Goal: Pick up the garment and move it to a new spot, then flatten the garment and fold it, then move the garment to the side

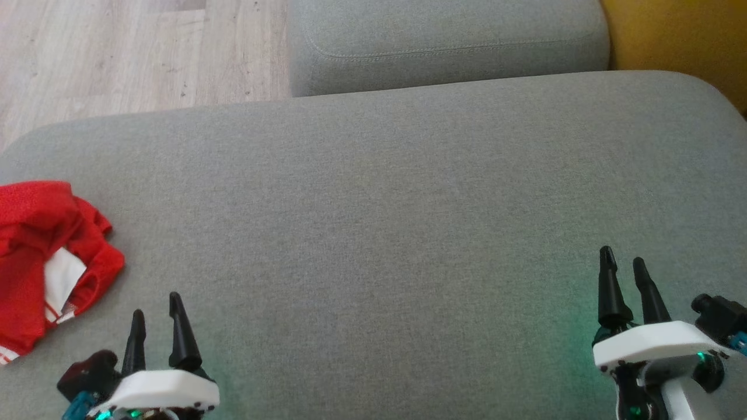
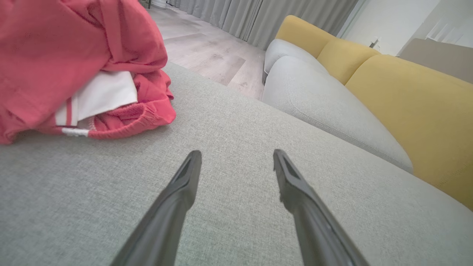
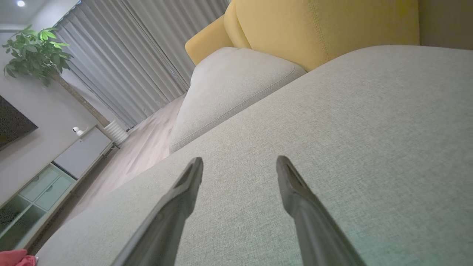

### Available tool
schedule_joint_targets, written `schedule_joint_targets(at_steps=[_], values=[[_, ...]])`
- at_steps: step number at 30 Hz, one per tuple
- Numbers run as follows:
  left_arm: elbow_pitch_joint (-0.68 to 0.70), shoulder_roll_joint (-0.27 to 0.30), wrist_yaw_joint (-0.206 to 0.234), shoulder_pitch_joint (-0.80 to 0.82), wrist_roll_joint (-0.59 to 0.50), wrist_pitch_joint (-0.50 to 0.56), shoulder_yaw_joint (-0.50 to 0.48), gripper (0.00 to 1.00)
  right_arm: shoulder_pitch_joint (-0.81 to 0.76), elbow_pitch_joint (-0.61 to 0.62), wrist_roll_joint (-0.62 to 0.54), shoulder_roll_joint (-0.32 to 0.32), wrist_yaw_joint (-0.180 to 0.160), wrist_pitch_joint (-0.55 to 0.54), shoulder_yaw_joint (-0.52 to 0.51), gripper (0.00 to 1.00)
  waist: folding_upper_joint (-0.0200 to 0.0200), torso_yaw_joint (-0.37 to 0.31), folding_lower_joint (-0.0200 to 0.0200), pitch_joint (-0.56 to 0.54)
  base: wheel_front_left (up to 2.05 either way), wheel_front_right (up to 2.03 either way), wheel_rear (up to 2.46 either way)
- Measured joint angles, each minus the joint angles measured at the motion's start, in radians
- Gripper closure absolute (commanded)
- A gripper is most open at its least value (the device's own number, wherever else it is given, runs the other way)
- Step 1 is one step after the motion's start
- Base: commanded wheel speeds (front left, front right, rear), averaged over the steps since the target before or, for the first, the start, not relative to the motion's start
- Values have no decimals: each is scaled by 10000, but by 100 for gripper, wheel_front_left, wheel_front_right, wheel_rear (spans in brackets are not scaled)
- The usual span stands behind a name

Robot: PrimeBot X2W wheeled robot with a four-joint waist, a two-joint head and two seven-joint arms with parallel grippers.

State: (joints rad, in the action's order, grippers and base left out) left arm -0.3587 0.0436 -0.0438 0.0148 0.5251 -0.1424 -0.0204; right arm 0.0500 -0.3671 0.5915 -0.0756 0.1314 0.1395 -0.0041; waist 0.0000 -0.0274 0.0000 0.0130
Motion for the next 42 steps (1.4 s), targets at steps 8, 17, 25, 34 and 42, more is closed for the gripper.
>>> schedule_joint_targets(at_steps=[8, 17, 25, 34, 42], values=[[-17, 0, 88, -4, -1095, -232, -23, 0, 5, -12, -1058, 0, 0, 209, -42, 0, 0, -65, 0, 5, 0, 0, 0], [-171, 0, 102, -3, -2178, -518, 0, 0, 116, -169, -2029, -15, 0, 514, 46, 0, 0, -61, 0, 31, 0, 0, 0], [-523, 35, 100, 88, -3336, -731, 10, 0, 721, -700, -3091, -349, 0, 734, 416, 0, 0, -5, 0, 31, 0, 0, 0], [-652, 54, 102, 276, -4399, -1005, 10, 0, 848, -1271, -4100, -376, 0, 1001, 721, 0, 0, -31, 0, 17, 0, 0, 0], [-713, 46, 144, 269, -4646, -1072, 10, 0, 840, -1371, -4360, -360, 0, 1085, 825, 0, 0, -90, 0, -4, 0, 0, 0]])
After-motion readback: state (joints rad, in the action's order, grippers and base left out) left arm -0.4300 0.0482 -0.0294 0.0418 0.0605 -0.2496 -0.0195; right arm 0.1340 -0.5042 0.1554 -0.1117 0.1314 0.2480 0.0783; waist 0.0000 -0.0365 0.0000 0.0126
